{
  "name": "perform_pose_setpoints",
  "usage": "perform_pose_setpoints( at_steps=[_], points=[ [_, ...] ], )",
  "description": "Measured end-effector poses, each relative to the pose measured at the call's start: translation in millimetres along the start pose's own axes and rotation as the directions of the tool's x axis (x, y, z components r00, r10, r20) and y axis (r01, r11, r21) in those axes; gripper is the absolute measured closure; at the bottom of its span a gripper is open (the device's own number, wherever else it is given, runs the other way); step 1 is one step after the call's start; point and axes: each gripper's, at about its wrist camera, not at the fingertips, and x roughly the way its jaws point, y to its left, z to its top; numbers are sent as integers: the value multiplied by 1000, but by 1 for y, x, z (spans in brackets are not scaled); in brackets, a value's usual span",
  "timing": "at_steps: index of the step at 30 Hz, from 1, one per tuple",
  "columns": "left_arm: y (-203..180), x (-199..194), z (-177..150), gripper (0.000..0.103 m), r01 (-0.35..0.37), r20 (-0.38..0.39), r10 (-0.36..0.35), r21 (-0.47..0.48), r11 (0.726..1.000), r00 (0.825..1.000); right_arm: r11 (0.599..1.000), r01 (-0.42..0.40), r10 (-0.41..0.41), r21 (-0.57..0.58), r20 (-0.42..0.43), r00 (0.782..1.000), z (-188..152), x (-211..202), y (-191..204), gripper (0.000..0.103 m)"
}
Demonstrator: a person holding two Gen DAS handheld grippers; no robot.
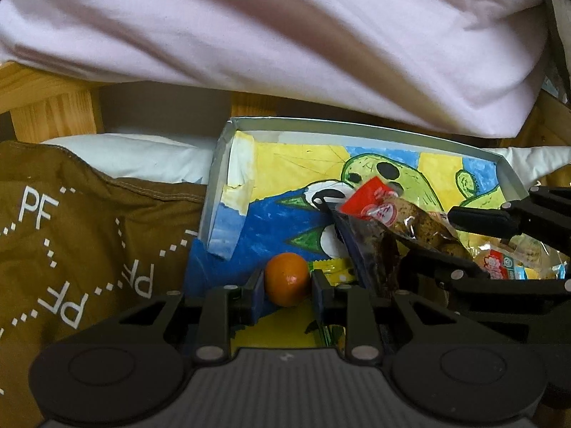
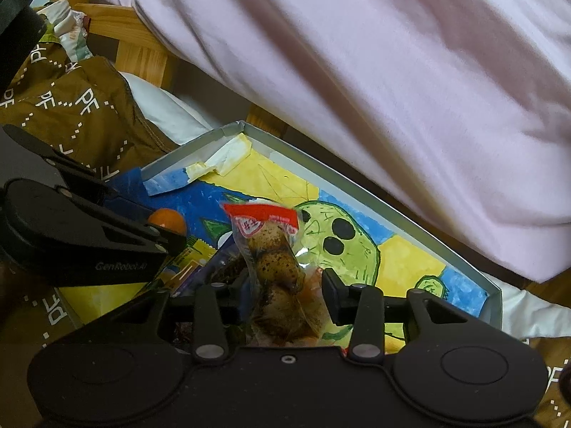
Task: Organize snacks
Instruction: 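Lower the orange and quail-egg pack into the tray and open both tools, then raise both tools away from the filled tray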
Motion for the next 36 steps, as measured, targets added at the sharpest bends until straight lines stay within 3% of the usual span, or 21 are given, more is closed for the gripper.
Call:
perform_pose_setpoints(
  at_steps=[8,12,16,21,25,29,31,36],
  points=[
    [-1,-1,2,72,1,-13,-1,-11,1000,1000,1000,-5,5,16,2,1000,0,-1,-1,56],
    [0,-2,3,69,7,-15,-7,-25,1000,1000,999,-11,10,31,10,1000,-1,-3,-4,47],
    [0,-7,2,55,8,-2,-8,-32,999,1000,997,-18,16,69,30,999,-3,-6,-10,42],
    [9,-16,-2,43,17,22,-15,-70,997,1000,993,-28,21,113,65,998,-11,-15,-14,22],
    [15,-25,-8,37,14,51,-9,-100,995,999,987,-35,23,158,77,997,-17,-22,-18,20],
    [17,-38,-14,29,25,86,-15,-120,992,996,972,-51,26,227,112,993,-22,-34,-23,11],
    [15,-48,-16,16,10,122,5,-120,993,993,959,-58,20,276,138,990,-26,-43,-26,7],
    [10,-75,-21,9,-15,207,36,-102,995,978,916,-31,-34,400,153,988,-37,-66,-33,5]
  ],
)
